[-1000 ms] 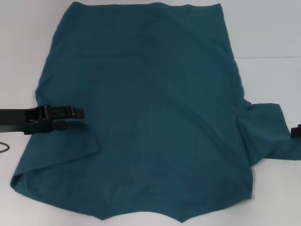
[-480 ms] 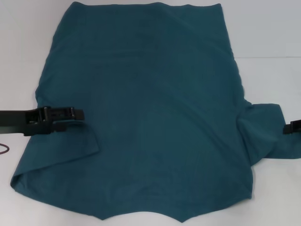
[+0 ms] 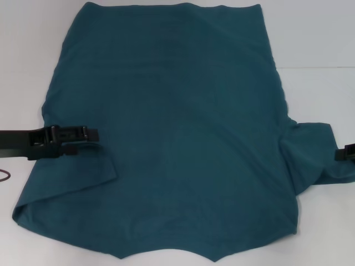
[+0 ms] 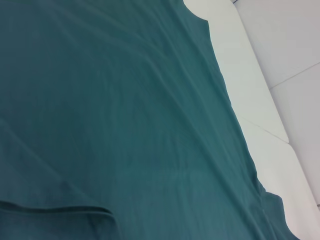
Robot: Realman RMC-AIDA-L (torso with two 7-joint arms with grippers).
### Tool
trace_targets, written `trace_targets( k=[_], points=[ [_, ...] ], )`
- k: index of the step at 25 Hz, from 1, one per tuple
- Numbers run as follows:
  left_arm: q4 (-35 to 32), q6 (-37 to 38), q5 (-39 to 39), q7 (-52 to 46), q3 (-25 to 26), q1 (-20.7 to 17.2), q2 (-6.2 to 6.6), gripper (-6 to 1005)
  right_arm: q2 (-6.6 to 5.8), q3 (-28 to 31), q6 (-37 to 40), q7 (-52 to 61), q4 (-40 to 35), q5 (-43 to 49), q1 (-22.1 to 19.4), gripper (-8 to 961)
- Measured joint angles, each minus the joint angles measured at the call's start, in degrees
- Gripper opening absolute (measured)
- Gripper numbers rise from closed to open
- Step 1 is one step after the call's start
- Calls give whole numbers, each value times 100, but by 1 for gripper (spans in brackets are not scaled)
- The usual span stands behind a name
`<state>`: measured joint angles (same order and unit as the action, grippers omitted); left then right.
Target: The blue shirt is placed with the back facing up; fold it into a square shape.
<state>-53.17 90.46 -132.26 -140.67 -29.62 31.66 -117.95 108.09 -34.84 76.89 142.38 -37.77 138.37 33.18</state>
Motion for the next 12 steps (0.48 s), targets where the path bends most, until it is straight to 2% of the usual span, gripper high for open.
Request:
trace_targets(
  k=[12],
  points=[
    [0, 18, 13, -5, 0, 0, -23, 877, 133, 65, -288, -181, 16, 257, 30, 424]
  ],
)
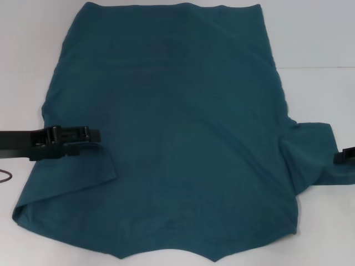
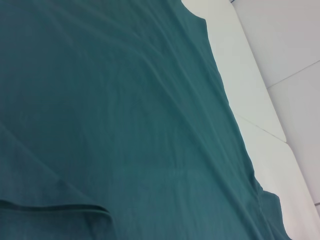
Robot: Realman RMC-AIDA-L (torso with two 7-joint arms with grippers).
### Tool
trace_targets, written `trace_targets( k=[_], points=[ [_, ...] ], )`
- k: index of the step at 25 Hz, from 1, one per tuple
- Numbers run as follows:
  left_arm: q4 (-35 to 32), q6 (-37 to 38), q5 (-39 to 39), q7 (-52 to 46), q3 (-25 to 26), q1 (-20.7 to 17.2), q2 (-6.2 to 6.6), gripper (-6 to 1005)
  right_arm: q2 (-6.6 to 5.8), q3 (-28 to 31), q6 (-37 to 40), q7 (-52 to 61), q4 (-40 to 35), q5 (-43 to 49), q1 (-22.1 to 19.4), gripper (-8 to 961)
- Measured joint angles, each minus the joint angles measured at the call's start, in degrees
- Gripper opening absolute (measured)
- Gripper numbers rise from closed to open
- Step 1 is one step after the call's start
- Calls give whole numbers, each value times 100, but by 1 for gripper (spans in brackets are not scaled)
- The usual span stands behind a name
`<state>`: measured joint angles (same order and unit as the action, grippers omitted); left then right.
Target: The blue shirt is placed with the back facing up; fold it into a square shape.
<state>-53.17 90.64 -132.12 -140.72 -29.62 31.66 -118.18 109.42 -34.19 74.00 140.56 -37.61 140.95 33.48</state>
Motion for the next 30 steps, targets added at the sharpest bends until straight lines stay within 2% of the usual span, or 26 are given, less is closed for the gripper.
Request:
trace_targets(
  k=[9, 14, 19, 30],
  points=[
    [0, 11, 3, -5, 0, 14, -12, 877, -3, 7, -7, 11, 93, -14, 37, 421],
    [-1, 15, 3, -7, 0, 33, -12, 877, -40, -11, 10, 11, 114, 9, 26, 196],
    [-1, 15, 3, -8, -1, 39, -13, 877, -37, 8, -39, 2, 89, 3, -8, 14],
    [0, 15, 4, -10, 8, 2, -8, 876, -52, 192, -296, -12, -39, -15, -35, 14]
  ],
)
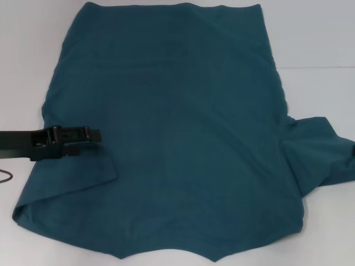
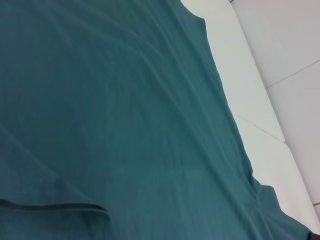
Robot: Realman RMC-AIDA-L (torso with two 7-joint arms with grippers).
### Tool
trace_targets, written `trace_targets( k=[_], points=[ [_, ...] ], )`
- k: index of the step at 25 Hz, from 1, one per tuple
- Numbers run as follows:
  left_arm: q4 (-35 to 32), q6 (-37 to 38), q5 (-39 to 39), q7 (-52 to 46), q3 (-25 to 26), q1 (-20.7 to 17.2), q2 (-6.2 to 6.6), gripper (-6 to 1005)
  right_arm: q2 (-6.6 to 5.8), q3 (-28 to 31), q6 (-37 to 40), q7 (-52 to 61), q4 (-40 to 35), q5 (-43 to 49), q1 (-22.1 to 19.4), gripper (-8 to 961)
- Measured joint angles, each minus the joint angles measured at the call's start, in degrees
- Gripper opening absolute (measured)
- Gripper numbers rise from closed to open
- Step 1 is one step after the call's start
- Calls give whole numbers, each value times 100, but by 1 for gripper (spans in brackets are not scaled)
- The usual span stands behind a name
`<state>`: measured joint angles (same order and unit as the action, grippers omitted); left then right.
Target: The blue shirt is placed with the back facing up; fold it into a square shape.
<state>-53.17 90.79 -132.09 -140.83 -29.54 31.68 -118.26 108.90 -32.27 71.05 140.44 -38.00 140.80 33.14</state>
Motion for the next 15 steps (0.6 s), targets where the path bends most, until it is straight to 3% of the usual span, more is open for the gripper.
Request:
trace_targets(
  k=[6, 15],
  points=[
    [0, 0, 38, -6, 1, -11, 21, 876, -26, -10, 6, 191, -200, 43, 2, 14],
    [0, 0, 49, -6, 1, 3, 29, 876, -229, -101, 59, 522, -267, 77, 23, 14]
  ],
)
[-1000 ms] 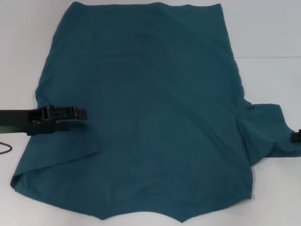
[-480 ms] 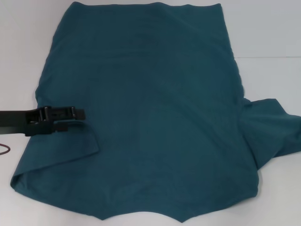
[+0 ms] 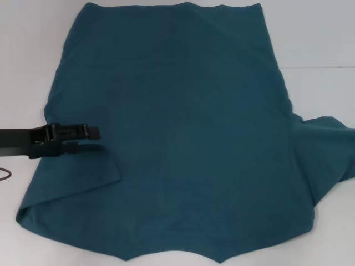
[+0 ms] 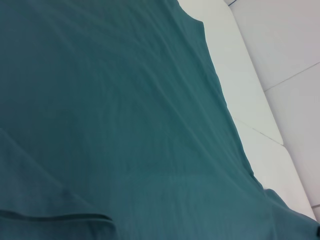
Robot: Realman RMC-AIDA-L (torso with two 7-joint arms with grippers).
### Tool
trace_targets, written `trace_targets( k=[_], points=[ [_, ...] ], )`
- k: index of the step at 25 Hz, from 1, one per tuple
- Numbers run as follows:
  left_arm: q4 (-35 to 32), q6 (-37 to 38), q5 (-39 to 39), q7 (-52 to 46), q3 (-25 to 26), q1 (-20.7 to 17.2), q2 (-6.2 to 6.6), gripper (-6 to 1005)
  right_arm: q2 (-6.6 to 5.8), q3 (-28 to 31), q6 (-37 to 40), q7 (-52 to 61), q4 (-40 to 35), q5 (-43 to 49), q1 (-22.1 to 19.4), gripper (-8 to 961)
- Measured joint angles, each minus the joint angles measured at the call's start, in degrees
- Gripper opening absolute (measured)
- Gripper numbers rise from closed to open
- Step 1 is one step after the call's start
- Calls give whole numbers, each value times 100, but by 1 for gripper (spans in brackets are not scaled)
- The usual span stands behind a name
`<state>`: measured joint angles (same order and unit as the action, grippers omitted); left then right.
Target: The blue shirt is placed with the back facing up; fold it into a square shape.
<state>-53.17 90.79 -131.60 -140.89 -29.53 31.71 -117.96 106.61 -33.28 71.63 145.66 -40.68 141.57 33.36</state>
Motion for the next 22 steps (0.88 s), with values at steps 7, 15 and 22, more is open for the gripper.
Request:
trace_targets(
  k=[7, 15, 22],
  points=[
    [0, -13, 12, 0, 0, 19, 5, 876, -51, -57, 320, 152, 7, 55, 223, 15],
    [0, -16, 12, 0, 28, 4, 12, 876, -46, -126, 899, 164, -22, 35, 579, 15],
    [0, -7, 12, -1, 81, -6, 10, 876, -46, -94, 1392, 166, -120, 28, 902, 15]
  ],
)
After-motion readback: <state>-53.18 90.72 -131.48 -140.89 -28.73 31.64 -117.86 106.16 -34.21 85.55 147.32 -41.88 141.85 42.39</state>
